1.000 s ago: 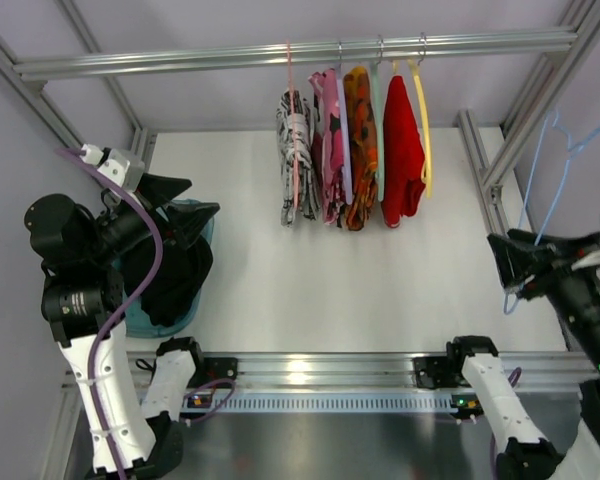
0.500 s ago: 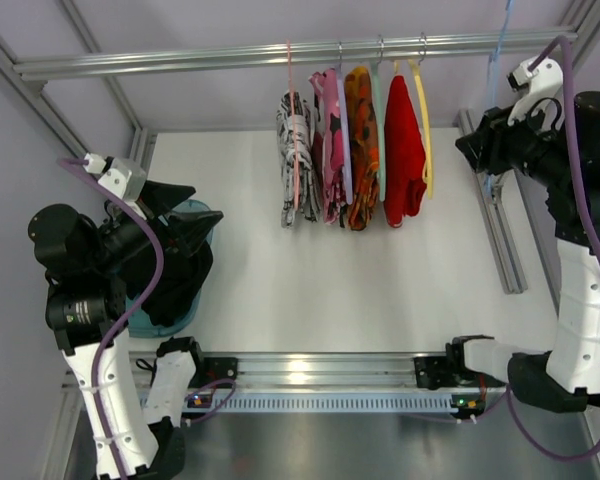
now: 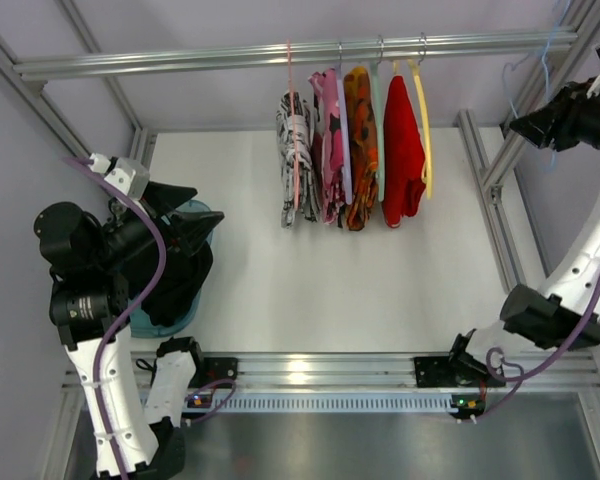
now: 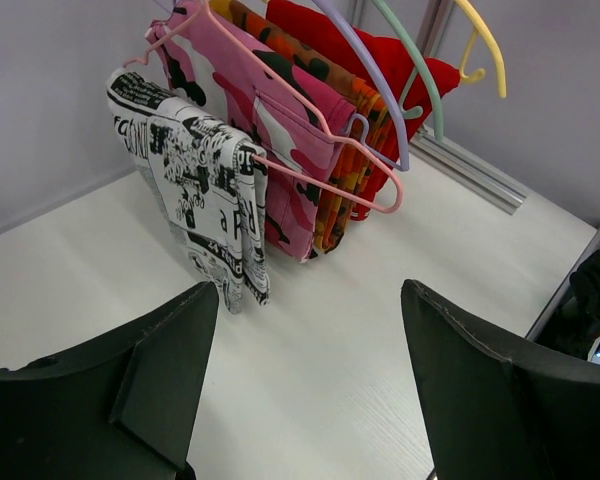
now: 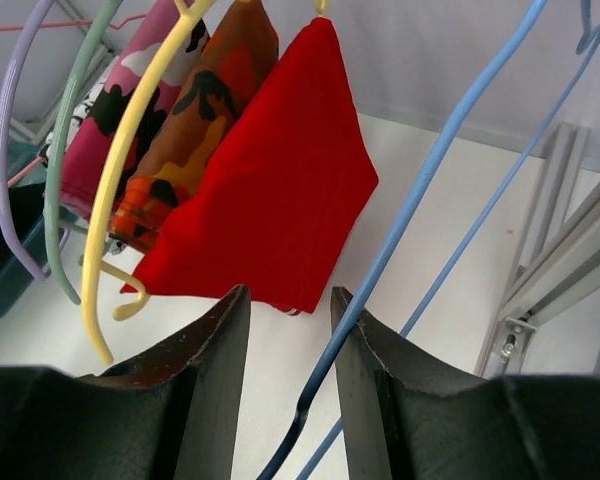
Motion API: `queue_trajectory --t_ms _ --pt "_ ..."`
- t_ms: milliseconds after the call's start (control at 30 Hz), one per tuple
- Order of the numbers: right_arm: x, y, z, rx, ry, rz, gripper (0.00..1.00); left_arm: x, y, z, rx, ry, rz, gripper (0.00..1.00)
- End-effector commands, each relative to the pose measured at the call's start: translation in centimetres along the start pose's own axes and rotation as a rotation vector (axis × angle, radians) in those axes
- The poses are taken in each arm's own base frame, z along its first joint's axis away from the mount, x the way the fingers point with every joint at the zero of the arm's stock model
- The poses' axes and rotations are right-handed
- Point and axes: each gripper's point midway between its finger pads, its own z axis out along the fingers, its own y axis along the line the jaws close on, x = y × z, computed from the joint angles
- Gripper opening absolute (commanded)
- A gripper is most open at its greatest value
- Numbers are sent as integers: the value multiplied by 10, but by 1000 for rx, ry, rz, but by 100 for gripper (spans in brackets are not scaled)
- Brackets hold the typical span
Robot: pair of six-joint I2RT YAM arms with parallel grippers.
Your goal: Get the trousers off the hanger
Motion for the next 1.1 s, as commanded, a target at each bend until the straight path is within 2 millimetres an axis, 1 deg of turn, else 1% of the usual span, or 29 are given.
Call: queue_trajectory --t_ms 0,67,133,167,200,267,300,367,400,533,567,600,633,667,733,767,800,833,867,900,933,967,1000,1033,1067 --pt "2 11 -2 -171 -6 0 0 -4 2 2 7 -19 43 80" --pt "10 5 1 -182 12 11 0 -4 4 2 -3 -19 45 80" --pt "23 -3 6 -182 46 31 0 -2 5 2 -9 -18 44 80" --pt "28 -4 7 -185 57 42 0 -1 6 2 -9 -16 41 80" --pt "37 -6 9 -188 80 48 0 -1 4 1 -7 -17 44 80" --pt "45 -7 9 -187 97 58 0 3 7 2 -12 -12 35 80" --pt "53 -8 9 -188 116 54 0 4 6 1 -15 -13 36 80" --pt "56 -5 7 -181 121 44 0 8 6 1 -19 -9 26 80" --pt "62 -6 7 -179 131 49 0 9 7 1 -22 -10 25 80" --pt "65 1 3 -176 132 47 0 10 7 1 -22 -8 16 80" --pt "64 5 0 -174 128 36 0 9 6 1 -22 -11 21 80" --pt "65 6 -1 -171 130 37 2 9 6 0 -26 -11 23 80" --pt "65 8 -2 -169 128 33 9 9 7 0 -29 -12 26 80" --pt "64 11 -4 -166 125 31 30 9 6 -1 -29 -14 28 80" --pt "66 12 -7 -154 126 33 46 10 7 -1 -41 -15 24 82" --pt "65 14 -10 -148 122 30 56 11 9 -1 -49 -14 15 87" --pt "68 12 -12 -134 126 34 71 12 11 0 -57 -13 -12 90" --pt "69 13 -14 -126 127 36 76 13 13 1 -70 -8 -40 94" --pt "69 15 -18 -114 124 25 83 16 18 3 -76 11 -75 98" --pt "72 13 -20 -96 131 33 89 24 17 4 -71 39 -133 98" --pt "73 13 -22 -84 133 29 99 26 19 5 -76 53 -159 98" --pt "73 16 -26 -71 130 25 99 33 28 9 -86 81 -205 98" --pt "77 13 -28 -51 139 35 99 40 31 10 -103 110 -250 98" --pt "77 15 -32 -34 137 25 99 47 39 12 -120 134 -283 98" --pt "79 15 -34 -23 141 26 99 51 43 13 -135 153 -300 98"
